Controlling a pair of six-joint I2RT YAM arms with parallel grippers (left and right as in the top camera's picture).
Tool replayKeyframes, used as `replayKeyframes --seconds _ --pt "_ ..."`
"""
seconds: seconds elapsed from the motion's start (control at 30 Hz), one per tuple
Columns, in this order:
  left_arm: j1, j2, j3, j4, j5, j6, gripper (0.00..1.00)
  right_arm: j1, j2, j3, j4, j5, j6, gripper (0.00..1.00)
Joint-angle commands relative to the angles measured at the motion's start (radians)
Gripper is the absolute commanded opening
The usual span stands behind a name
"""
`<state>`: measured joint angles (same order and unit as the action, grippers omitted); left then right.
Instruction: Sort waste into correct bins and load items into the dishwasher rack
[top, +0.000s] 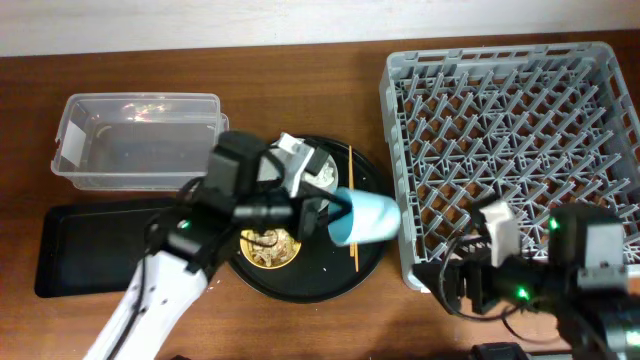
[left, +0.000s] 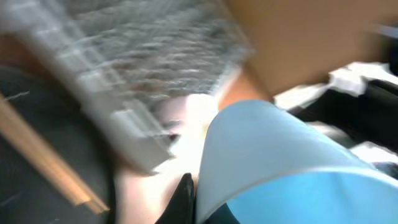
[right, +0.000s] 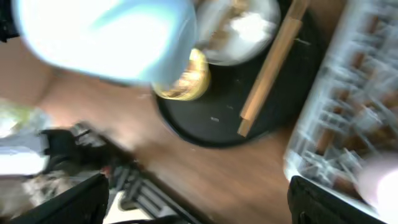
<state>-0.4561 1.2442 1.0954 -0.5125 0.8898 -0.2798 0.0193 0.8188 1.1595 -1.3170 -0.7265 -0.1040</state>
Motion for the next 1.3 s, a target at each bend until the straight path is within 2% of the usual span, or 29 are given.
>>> replayKeyframes --seconds 0.0,0.1,0.2,0.27,0.33,0.4,0.43,0.47,0.5,0.53,0.57,0.63,0.67,0.7,0.73,0.77,0.8,0.87,1.03,1.07,1.27 --pt "0.029 -0.038 0.007 0.04 0.443 0.051 0.01 -0.005 0.087 0.0 0.017 -0.318 -0.187 0.95" --pt "0.029 -0.035 0.007 0.06 0.478 0.051 0.01 -0.005 0.157 0.0 0.027 -0.601 -0.363 0.98" --pt "0.029 -0.034 0.007 0.06 0.437 0.05 0.01 0.027 0.179 0.0 0.028 -0.684 -0.415 0.97" --pt "0.029 -0.034 0.007 0.06 0.362 0.05 0.0 0.108 0.179 0.0 0.063 -0.678 -0.41 0.97" --pt "0.029 -0.035 0.007 0.06 0.363 0.05 0.01 0.145 0.185 0.0 0.161 -0.675 -0.3 0.97" --pt "0.029 -0.034 0.007 0.059 0.363 0.05 0.01 0.146 0.191 0.0 0.24 -0.677 -0.207 0.9" --pt "0.029 -0.034 0.007 0.056 0.362 0.05 0.0 0.146 0.191 0.0 0.27 -0.677 -0.173 0.82" --pt "0.029 -0.034 0.006 0.055 0.362 0.05 0.0 0.146 0.191 0.0 0.274 -0.677 -0.167 0.79" --pt "0.029 -0.034 0.006 0.056 0.362 0.05 0.0 0.146 0.191 0.0 0.268 -0.677 -0.167 0.68" --pt "0.029 -0.034 0.006 0.056 0.361 0.05 0.0 0.146 0.191 0.0 0.259 -0.676 -0.167 0.63" --pt "0.029 -0.034 0.006 0.056 0.358 0.05 0.0 0.146 0.191 0.0 0.254 -0.676 -0.167 0.55" --pt "0.029 -0.033 0.006 0.056 0.34 0.05 0.02 0.146 0.191 0.0 0.239 -0.645 -0.167 0.53" --pt "0.029 -0.033 0.006 0.056 0.34 0.05 0.19 0.146 0.191 0.0 0.225 -0.592 -0.167 0.53" --pt "0.029 -0.033 0.006 0.056 0.329 0.05 0.72 0.14 0.187 0.0 0.206 -0.476 -0.139 0.5" --pt "0.029 -0.033 0.006 0.047 0.251 0.05 0.99 0.104 0.159 0.001 0.201 -0.337 -0.038 0.49" --pt "0.029 -0.033 0.006 -0.018 0.114 0.05 1.0 0.031 0.12 0.002 0.176 -0.169 0.105 0.48" --pt "0.029 -0.033 0.006 -0.069 0.029 0.05 0.99 -0.012 0.103 0.003 0.148 -0.045 0.179 0.49" --pt "0.029 -0.033 0.006 -0.132 -0.049 0.05 0.99 -0.095 0.079 0.004 0.087 0.192 0.242 0.48" --pt "0.029 -0.033 0.006 -0.193 -0.077 0.05 0.99 -0.32 0.106 0.004 0.011 0.695 0.379 0.49" --pt "0.029 -0.033 0.006 -0.193 -0.077 0.05 0.99 -0.353 0.129 0.004 0.011 0.75 0.417 0.49" --pt "0.029 -0.033 0.006 -0.206 -0.076 0.05 0.99 -0.419 0.364 0.004 0.049 0.764 0.439 0.49"
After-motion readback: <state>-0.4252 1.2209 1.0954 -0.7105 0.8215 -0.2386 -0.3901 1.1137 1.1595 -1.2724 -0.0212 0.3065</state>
